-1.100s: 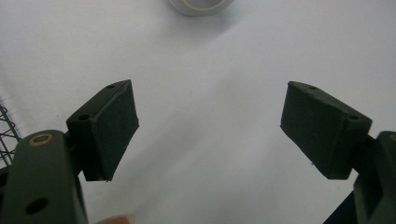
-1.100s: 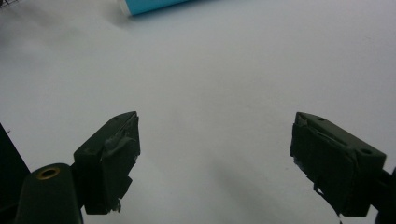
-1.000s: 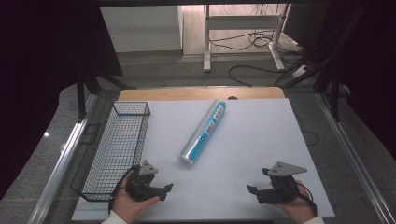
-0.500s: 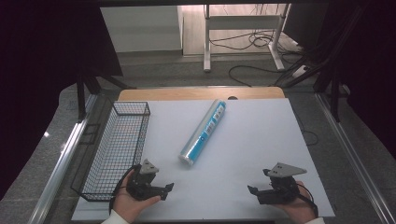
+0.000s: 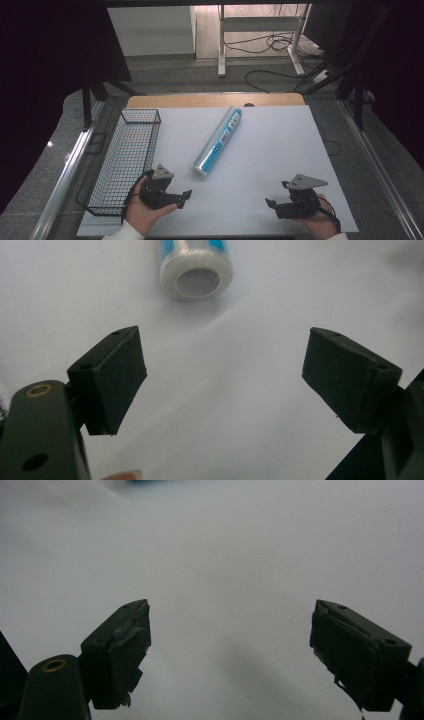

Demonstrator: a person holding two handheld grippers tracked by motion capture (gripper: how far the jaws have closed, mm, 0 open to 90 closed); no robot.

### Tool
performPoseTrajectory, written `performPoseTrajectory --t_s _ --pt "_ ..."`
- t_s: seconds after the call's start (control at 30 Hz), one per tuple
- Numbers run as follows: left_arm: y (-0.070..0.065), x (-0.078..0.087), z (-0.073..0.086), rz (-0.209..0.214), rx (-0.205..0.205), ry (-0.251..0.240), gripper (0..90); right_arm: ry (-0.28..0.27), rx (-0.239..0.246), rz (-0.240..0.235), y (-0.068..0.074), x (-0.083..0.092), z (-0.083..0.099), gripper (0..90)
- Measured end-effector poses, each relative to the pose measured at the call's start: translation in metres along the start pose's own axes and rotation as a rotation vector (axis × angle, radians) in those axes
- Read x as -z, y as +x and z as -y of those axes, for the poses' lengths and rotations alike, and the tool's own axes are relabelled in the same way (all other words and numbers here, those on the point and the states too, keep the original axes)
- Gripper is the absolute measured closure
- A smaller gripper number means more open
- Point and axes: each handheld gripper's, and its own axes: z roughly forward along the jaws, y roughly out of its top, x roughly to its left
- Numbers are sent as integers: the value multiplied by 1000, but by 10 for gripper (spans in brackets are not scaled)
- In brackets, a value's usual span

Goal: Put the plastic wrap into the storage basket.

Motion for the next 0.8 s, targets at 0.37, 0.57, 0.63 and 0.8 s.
performPoseTrajectory --t_s 0.37,0.57,0.63,0.8 --pt "2 -9 -27 18 4 18 174 9 3 12 -2 -1 -1 177" --pt "4 -14 -48 24 -3 25 173 17 5 19 -3 -2 0 178" --pt "5 -15 -51 25 -3 27 173 17 4 20 -3 -2 0 178" --pt "12 -25 -65 38 17 40 173 22 -2 25 -4 -2 1 179"
